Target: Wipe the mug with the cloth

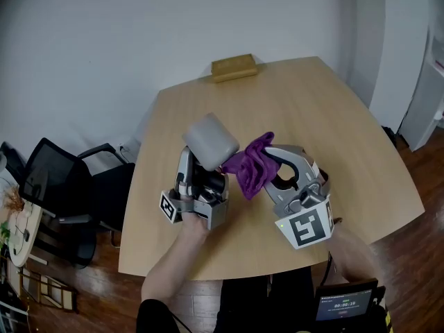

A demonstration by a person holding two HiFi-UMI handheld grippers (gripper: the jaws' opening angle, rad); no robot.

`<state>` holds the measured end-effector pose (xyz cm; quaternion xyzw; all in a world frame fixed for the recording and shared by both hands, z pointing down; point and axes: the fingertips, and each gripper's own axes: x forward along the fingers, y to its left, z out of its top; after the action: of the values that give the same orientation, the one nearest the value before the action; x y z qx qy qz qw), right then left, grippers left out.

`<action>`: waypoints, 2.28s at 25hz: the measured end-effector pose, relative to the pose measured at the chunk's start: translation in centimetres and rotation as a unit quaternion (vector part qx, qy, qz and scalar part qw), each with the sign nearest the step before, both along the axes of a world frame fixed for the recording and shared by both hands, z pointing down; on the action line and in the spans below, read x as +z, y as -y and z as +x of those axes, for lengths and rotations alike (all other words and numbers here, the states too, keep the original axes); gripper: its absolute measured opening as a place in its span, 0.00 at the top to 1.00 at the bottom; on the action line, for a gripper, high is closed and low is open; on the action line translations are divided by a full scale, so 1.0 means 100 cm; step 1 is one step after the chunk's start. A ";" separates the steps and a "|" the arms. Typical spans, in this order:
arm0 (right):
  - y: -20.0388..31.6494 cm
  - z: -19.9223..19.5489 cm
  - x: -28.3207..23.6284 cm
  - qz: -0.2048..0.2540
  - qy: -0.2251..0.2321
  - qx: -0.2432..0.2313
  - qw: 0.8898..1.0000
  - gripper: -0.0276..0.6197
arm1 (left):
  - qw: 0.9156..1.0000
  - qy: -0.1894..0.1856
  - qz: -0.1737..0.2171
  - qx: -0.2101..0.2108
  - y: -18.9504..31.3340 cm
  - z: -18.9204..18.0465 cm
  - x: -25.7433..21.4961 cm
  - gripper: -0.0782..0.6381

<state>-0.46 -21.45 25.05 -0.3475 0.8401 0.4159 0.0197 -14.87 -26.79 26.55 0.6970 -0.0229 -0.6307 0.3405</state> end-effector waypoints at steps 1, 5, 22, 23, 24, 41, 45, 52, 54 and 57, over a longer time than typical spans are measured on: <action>-0.001 0.000 -0.002 0.002 0.003 -0.002 1.000 0.85 | 1.000 0.000 0.000 0.004 0.000 0.001 -0.001 0.80; 0.012 -0.020 0.025 -0.031 -0.056 0.006 0.998 0.85 | 1.000 -0.005 0.000 0.025 -0.004 0.009 -0.001 0.80; 0.098 0.008 0.070 -0.302 0.080 -0.076 0.947 0.85 | 0.985 0.159 0.023 -0.057 0.020 0.000 0.011 0.80; 0.100 0.011 0.070 -0.326 0.106 -0.095 0.935 0.85 | 0.980 0.185 0.030 -0.070 0.020 0.003 0.012 0.80; 0.103 0.015 0.069 -0.350 0.132 -0.112 0.921 0.85 | 0.973 0.213 0.038 -0.081 0.020 0.006 0.012 0.80; 0.119 0.038 0.066 -0.547 0.365 -0.299 0.691 0.85 | 0.889 0.395 0.186 -0.139 -0.004 0.045 0.002 0.80; 0.093 0.036 0.041 -0.510 0.346 -0.360 0.700 0.85 | 0.884 0.379 0.225 -0.157 -0.023 0.043 -0.012 0.80; 0.030 0.011 0.001 -0.349 0.235 -0.374 0.827 0.85 | 0.932 0.298 0.171 -0.115 -0.018 0.039 -0.011 0.80; 0.031 0.017 -0.005 -0.317 0.239 -0.339 0.853 0.85 | 0.938 0.292 0.160 -0.099 -0.018 0.047 -0.007 0.80; 0.026 0.027 -0.017 -0.236 0.224 -0.270 0.906 0.85 | 0.940 0.305 0.121 -0.097 -0.009 0.055 0.000 0.80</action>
<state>2.23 -24.01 23.39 -0.1858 0.9490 0.0950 0.2364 -9.36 -25.89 26.55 0.8861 -0.1171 -0.4160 0.1674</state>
